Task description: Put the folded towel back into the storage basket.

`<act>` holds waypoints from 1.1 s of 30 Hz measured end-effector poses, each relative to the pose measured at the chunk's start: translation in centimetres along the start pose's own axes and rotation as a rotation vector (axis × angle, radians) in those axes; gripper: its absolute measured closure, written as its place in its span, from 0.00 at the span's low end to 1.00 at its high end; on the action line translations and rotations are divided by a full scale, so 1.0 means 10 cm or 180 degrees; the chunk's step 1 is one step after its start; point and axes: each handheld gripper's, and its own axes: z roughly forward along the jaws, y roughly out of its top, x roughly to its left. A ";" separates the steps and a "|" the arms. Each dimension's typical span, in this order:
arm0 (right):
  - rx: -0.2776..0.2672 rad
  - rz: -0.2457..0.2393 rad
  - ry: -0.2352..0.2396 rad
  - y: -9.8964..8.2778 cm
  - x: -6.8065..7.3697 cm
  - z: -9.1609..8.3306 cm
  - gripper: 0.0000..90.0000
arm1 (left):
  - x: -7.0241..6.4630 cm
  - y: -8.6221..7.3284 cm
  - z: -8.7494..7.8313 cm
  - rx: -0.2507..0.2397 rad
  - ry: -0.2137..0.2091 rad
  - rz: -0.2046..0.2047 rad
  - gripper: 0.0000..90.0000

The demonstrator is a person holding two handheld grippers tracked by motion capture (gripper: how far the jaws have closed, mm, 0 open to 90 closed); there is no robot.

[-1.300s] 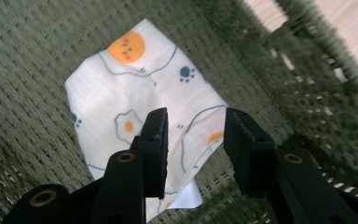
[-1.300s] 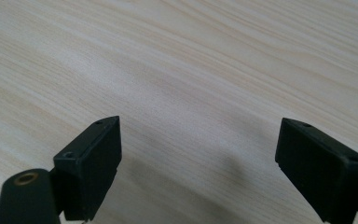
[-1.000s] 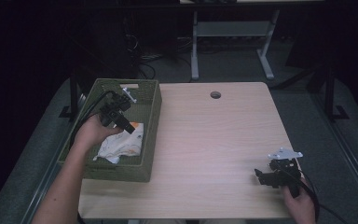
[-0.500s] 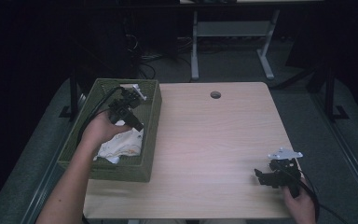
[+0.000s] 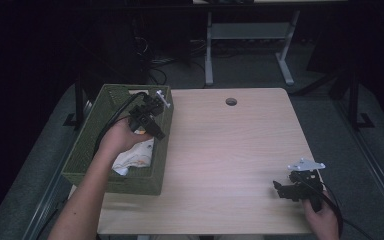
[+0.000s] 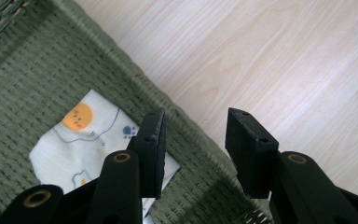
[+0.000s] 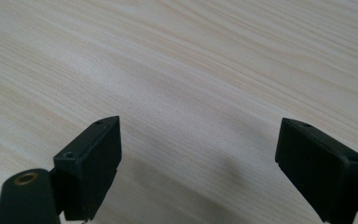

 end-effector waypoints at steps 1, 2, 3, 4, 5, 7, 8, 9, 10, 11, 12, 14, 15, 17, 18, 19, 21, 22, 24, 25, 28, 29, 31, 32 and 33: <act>0.0000 0.0002 0.0006 0.00 0.00 0.00 0.16 | -0.01 0.01 0.00 -0.0002 0.0002 0.0020 0.65; 0.0002 0.0003 0.0005 0.00 0.00 0.00 0.16 | -0.03 0.03 0.01 -0.0017 -0.0005 0.0026 0.65; 0.0000 0.0004 0.0005 0.00 0.00 0.00 0.16 | -0.04 0.04 0.01 -0.0018 -0.0002 0.0037 0.65; -0.0001 0.0003 0.0007 0.00 -0.01 0.00 0.16 | -0.06 0.06 0.02 -0.0028 -0.0001 0.0045 0.65; -0.0004 0.0004 0.0005 0.00 -0.01 0.00 0.16 | -0.07 0.08 0.02 -0.0016 -0.0007 0.0079 0.64; -0.0008 0.0004 0.0008 0.00 -0.01 0.00 0.16 | -0.11 0.11 0.03 -0.0020 -0.0022 0.0104 0.64; -0.0008 0.0006 0.0008 0.00 -0.01 0.00 0.16 | -0.13 0.13 0.04 -0.0028 -0.0030 0.0113 0.64; -0.0006 0.0007 0.0008 0.00 -0.01 0.00 0.16 | -0.16 0.15 0.04 -0.0042 -0.0043 0.0117 0.64; -0.0008 0.0011 0.0004 0.00 -0.01 0.00 0.16 | -0.17 0.16 0.05 -0.0042 -0.0046 0.0131 0.64; -0.0008 0.0013 0.0006 0.00 -0.01 0.00 0.16 | -0.20 0.18 0.05 -0.0053 -0.0053 0.0146 0.64; -0.0013 0.0013 0.0003 -0.01 -0.01 -0.01 0.16 | -0.21 0.19 0.06 -0.0062 -0.0056 0.0155 0.64; -0.0015 0.0014 0.0001 -0.01 -0.01 -0.01 0.16 | -0.25 0.23 0.07 -0.0055 -0.0070 0.0176 0.64; -0.0014 0.0016 0.0002 -0.01 -0.01 -0.01 0.16 | -0.27 0.24 0.08 -0.0066 -0.0071 0.0198 0.64; -0.0013 0.0015 0.0000 -0.01 -0.01 -0.01 0.16 | -0.31 0.27 0.09 -0.0068 -0.0073 0.0216 0.63; -0.0012 0.0020 0.0001 -0.01 -0.01 -0.01 0.16 | -0.33 0.28 0.10 -0.0075 -0.0087 0.0214 0.63; -0.0013 0.0022 0.0001 -0.01 -0.01 -0.01 0.16 | -0.34 0.29 0.10 -0.0083 -0.0100 0.0210 0.63; -0.0010 0.0020 0.0001 -0.01 -0.01 -0.01 0.16 | -0.38 0.32 0.12 -0.0094 -0.0106 0.0247 0.63; -0.0011 0.0018 0.0001 -0.01 -0.01 -0.01 0.16 | -0.40 0.33 0.13 -0.0115 -0.0117 0.0250 0.62; -0.0011 0.0021 0.0005 -0.01 -0.01 -0.01 0.16 | -0.44 0.35 0.16 -0.0105 -0.0140 0.0285 0.62; -0.0011 0.0021 0.0005 -0.01 -0.01 -0.01 0.16 | -0.46 0.36 0.17 -0.0105 -0.0144 0.0304 0.62; -0.0008 0.0023 0.0009 -0.01 -0.01 0.00 0.16 | -0.55 0.39 0.23 -0.0092 -0.0167 0.0355 0.61; -0.0006 0.0023 0.0011 -0.01 -0.01 0.00 0.16 | -0.57 0.41 0.25 -0.0093 -0.0182 0.0368 0.61; -0.0003 0.0023 0.0010 -0.01 -0.01 0.00 0.16 | -0.61 0.43 0.27 -0.0103 -0.0200 0.0382 0.61; -0.0002 0.0024 0.0010 -0.01 -0.01 0.00 0.16 | -0.64 0.44 0.30 -0.0121 -0.0222 0.0374 0.61; -0.0007 0.0022 0.0009 -0.01 -0.02 -0.01 0.16 | -0.67 0.45 0.32 -0.0110 -0.0224 0.0396 0.60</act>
